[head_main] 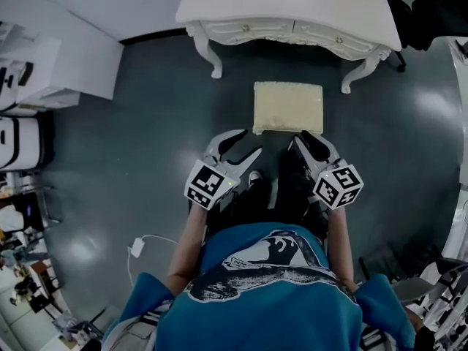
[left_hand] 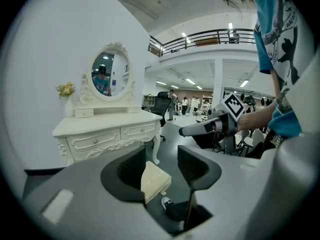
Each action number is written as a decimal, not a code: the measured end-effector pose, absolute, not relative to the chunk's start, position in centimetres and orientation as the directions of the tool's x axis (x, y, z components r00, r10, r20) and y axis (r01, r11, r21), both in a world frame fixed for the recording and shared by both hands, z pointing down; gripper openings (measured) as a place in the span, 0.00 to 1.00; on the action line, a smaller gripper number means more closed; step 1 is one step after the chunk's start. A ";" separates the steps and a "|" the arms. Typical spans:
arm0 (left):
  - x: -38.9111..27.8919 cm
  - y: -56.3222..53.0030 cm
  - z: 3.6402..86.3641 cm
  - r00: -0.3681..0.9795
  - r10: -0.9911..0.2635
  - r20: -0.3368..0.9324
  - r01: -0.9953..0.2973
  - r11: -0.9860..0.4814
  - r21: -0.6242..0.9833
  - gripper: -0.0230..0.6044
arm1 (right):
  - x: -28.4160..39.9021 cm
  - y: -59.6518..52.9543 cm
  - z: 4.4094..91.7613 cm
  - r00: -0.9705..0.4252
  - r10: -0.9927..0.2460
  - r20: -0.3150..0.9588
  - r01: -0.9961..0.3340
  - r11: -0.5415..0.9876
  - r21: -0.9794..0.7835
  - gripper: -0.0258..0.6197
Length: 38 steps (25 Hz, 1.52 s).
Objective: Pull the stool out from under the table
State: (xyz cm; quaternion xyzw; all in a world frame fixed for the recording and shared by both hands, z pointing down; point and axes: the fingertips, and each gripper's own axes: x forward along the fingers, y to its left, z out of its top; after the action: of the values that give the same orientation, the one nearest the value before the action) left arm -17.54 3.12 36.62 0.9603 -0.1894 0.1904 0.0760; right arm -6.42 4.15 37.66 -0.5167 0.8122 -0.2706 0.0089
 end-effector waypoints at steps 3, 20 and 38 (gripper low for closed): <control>-18.2 4.1 35.9 0.864 -0.344 0.367 -0.392 -0.918 0.065 0.35 | -7.6 5.2 36.9 -0.463 -0.845 0.269 -0.843 0.327 -0.426 0.17; -16.4 9.2 33.9 0.923 -0.277 0.267 -0.299 -0.953 0.044 0.06 | -9.5 9.4 33.8 -0.418 -0.888 0.194 -0.864 0.323 -0.386 0.03; -18.2 11.8 33.9 0.925 -0.248 0.289 -0.263 -0.965 0.016 0.06 | -12.6 11.3 33.7 -0.467 -0.861 0.202 -0.863 0.393 -0.318 0.04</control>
State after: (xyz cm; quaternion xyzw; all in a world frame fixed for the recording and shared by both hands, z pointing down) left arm -18.18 11.80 33.93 0.9806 -0.1303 0.1438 0.0271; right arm -12.61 11.25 33.66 -0.5163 0.8347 -0.1919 -0.0025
